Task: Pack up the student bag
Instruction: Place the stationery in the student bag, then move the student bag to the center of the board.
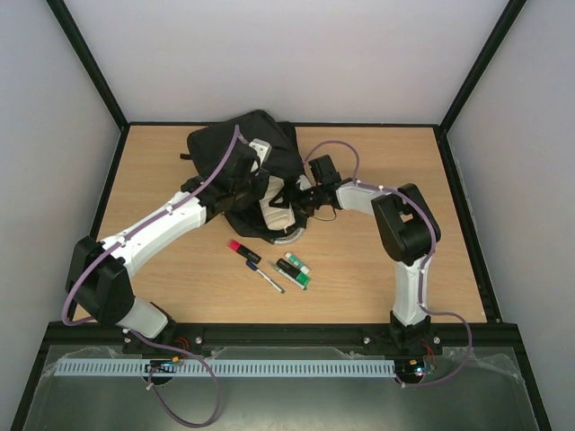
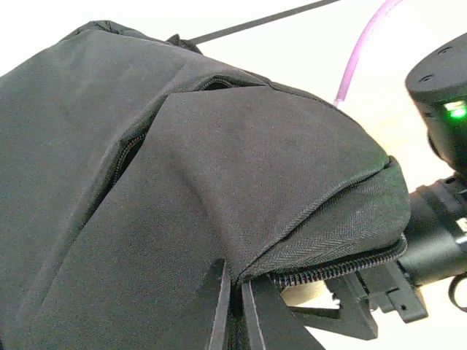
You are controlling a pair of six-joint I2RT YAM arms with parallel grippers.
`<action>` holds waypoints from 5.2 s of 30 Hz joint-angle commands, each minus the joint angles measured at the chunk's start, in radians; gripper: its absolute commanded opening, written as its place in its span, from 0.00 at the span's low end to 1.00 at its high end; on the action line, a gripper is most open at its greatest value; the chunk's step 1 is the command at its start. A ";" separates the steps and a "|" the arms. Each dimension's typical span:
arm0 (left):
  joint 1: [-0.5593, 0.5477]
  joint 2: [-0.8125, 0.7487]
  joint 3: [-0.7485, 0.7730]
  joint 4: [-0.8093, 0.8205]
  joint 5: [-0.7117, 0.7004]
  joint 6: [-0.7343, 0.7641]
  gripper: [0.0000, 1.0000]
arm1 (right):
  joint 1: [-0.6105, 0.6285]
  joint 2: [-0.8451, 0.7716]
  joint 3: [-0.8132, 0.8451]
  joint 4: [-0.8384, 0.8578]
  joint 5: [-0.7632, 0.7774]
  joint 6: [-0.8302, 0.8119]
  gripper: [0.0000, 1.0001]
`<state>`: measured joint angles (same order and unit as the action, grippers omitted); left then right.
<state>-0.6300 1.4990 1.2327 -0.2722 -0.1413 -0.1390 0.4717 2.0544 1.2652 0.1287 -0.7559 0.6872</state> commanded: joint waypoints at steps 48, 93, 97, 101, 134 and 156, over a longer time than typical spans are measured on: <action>-0.013 -0.055 0.025 0.031 0.039 0.015 0.02 | 0.361 -0.429 -0.432 0.117 0.929 -1.268 0.02; -0.013 -0.052 0.026 0.027 0.055 0.015 0.02 | 0.335 0.072 -0.163 0.841 1.282 -1.616 0.03; -0.013 -0.053 0.025 0.027 0.055 0.015 0.02 | 0.329 0.061 -0.167 0.826 1.275 -1.612 0.04; -0.013 -0.055 0.027 0.027 0.053 0.016 0.02 | 0.332 0.001 -0.204 0.755 1.235 -1.575 0.05; -0.081 0.168 -0.077 0.138 0.031 -0.086 0.10 | -0.069 -0.928 -0.527 -0.136 0.712 -0.786 0.67; 0.147 -0.092 -0.214 0.084 0.093 -0.325 0.99 | -0.317 -0.388 0.074 -0.324 0.262 -0.595 1.00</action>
<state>-0.6304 1.3998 1.0996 -0.2127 -0.1116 -0.3367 0.1596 1.5547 1.2007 -0.1371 -0.3721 0.0250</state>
